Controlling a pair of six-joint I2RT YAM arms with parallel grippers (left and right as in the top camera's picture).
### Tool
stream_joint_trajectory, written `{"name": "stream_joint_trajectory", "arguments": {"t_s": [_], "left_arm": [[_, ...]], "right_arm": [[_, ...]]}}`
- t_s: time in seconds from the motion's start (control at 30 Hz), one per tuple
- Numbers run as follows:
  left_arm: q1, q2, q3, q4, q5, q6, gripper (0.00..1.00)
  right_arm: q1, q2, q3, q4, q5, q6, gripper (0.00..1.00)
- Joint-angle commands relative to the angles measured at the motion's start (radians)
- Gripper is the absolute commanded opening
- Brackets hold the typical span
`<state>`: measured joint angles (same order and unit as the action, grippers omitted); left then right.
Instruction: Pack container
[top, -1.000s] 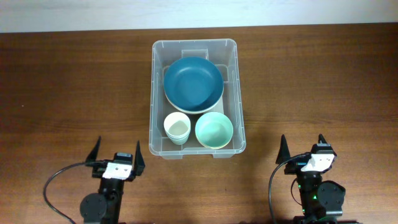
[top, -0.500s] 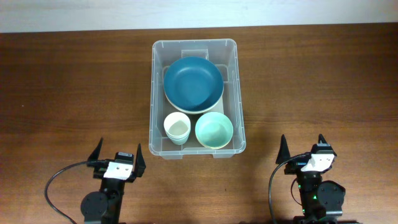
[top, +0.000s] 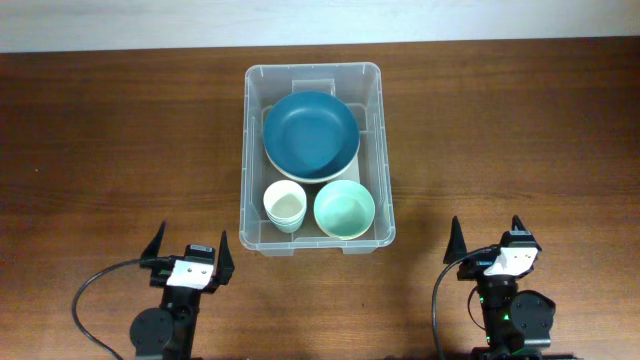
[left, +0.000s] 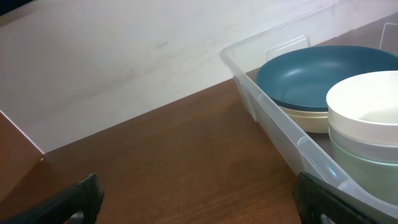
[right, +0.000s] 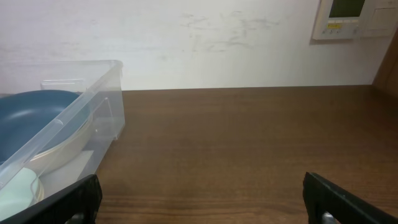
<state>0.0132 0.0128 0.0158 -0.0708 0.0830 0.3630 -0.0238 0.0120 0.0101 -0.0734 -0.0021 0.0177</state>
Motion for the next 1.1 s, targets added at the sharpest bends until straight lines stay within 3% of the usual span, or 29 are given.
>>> {"name": "stream_joint_trajectory", "arguments": {"t_s": [0.0, 0.6, 1.07], "left_arm": [[-0.004, -0.008, -0.007, 0.002, 0.018, -0.007, 1.00], [-0.004, -0.008, -0.007, 0.002, 0.019, -0.007, 1.00], [-0.004, -0.008, -0.007, 0.002, 0.019, -0.007, 1.00]], "right_arm": [[0.002, 0.000, -0.005, -0.005, -0.010, -0.006, 0.99], [0.013, 0.085, -0.005, -0.005, -0.010, -0.007, 0.99], [0.017, -0.009, -0.005, -0.005, -0.010, -0.007, 0.99]]}}
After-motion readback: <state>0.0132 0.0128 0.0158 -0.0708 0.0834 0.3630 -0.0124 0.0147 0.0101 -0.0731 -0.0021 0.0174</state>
